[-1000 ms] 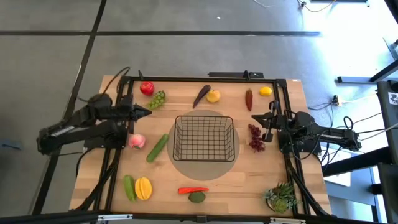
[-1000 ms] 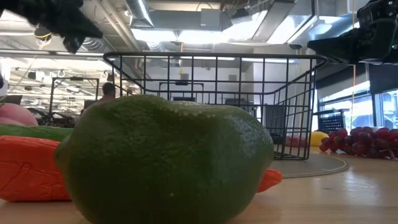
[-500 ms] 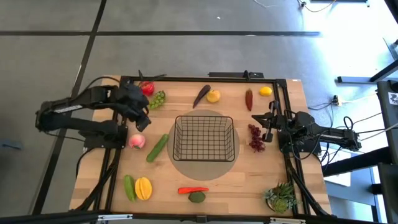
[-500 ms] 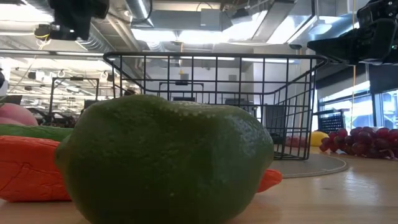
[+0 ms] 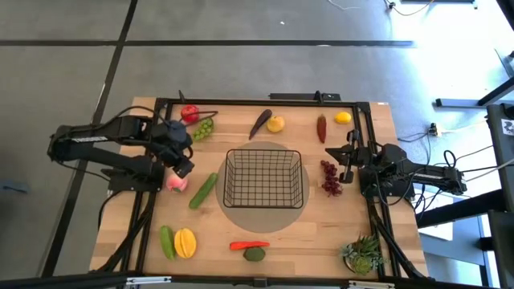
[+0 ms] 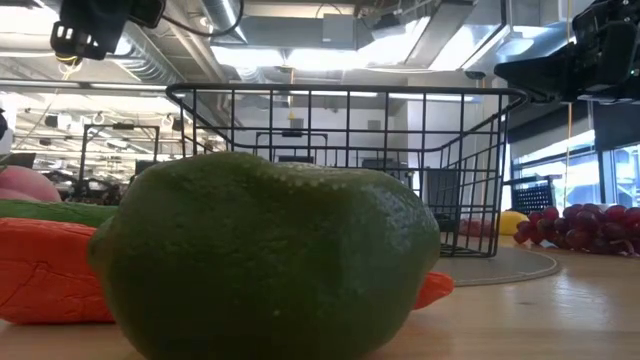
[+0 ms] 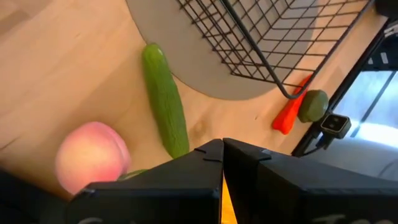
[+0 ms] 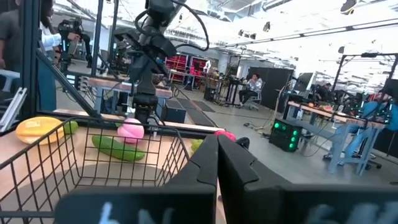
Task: Build produce basket
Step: Put the yellow starfruit into the black wire basket
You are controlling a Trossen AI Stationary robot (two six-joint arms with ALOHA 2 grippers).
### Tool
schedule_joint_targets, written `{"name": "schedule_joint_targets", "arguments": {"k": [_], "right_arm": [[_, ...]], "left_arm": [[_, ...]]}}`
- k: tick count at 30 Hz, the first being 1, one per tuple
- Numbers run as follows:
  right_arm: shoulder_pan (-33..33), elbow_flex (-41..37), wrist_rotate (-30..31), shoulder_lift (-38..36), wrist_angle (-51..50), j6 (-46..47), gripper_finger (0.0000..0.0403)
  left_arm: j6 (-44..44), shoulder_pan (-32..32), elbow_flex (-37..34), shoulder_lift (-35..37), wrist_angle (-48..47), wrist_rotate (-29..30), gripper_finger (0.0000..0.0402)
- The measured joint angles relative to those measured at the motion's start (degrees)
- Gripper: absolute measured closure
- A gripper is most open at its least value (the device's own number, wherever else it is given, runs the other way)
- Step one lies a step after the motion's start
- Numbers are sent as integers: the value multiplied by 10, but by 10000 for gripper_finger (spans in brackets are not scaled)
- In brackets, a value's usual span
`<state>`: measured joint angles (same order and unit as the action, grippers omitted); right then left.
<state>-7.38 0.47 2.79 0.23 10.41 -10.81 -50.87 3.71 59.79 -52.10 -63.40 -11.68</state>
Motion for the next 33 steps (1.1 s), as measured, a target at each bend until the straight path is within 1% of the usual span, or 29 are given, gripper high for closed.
{"name": "schedule_joint_targets", "arguments": {"k": [4, 8, 15, 17, 20, 23, 26, 30, 33], "right_arm": [[0, 0, 0, 0, 1, -2, 402], [0, 0, 0, 0, 1, -3, 402], [0, 0, -1, 0, 1, -14, 402], [0, 0, -13, 0, 1, -17, 402], [0, 10, -14, 1, -12, -17, 402], [0, 49, -11, 6, -69, -17, 402], [0, 105, -5, 28, -136, -15, 402], [0, 180, -4, 90, -198, 23, 402], [0, 234, -2, 152, -243, 90, 402]], "left_arm": [[-3, -7, 0, -2, -1, 0, 401], [-48, -12, -1, -8, -4, -13, 395], [-75, -12, 0, -14, -5, -19, 340], [-75, -12, -1, -17, -4, -18, 325], [-64, -12, 0, -15, -5, 3, 313], [-57, -12, 0, -16, -5, 31, 313], [-56, -12, 0, -16, -5, 47, 314], [-56, -12, 0, -16, -5, 51, 315], [-55, -12, 0, -16, -4, 51, 313]]}}
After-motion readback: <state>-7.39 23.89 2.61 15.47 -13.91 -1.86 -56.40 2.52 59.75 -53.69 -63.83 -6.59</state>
